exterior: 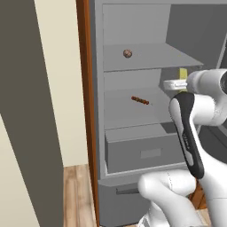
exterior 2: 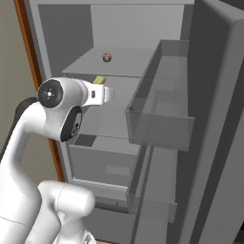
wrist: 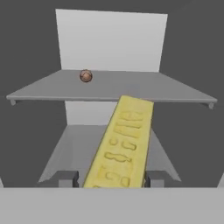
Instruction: Pick the egg and butter from the fridge and place them by the bowl for mixing.
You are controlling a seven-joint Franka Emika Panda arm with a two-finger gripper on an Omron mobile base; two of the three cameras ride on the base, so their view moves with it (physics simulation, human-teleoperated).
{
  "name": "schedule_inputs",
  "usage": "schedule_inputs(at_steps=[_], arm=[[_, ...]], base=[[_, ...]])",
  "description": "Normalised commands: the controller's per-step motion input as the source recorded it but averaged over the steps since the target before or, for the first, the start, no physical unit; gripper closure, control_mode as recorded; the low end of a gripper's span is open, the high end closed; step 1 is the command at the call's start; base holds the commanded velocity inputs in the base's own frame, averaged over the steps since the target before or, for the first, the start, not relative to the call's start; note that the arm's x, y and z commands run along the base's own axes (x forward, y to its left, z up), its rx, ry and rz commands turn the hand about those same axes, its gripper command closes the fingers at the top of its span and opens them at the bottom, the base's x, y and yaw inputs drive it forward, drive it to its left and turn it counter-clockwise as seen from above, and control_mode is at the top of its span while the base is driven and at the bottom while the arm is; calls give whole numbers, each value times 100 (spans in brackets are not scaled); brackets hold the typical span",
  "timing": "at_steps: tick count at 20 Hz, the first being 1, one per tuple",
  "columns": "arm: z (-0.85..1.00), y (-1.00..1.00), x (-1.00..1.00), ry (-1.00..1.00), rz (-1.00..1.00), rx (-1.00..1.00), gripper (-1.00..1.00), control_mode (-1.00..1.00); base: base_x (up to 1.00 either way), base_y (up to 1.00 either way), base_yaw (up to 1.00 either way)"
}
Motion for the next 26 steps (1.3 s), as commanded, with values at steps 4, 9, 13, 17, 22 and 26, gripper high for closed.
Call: schedule_inputs(at_steps=[4,9,13,17,22,26], arm=[[0,0,0,0,0,0,100,-100],[-21,3,-16,5,1,-4,100,100],[0,0,0,0,0,0,100,100],[0,0,0,0,0,0,100,100],[0,0,0,0,0,0,100,100],[0,0,0,0,0,0,100,100]], base=[[0,0,0],[-33,7,3],[-99,16,6],[-100,0,2],[-100,0,0],[-100,16,-6]])
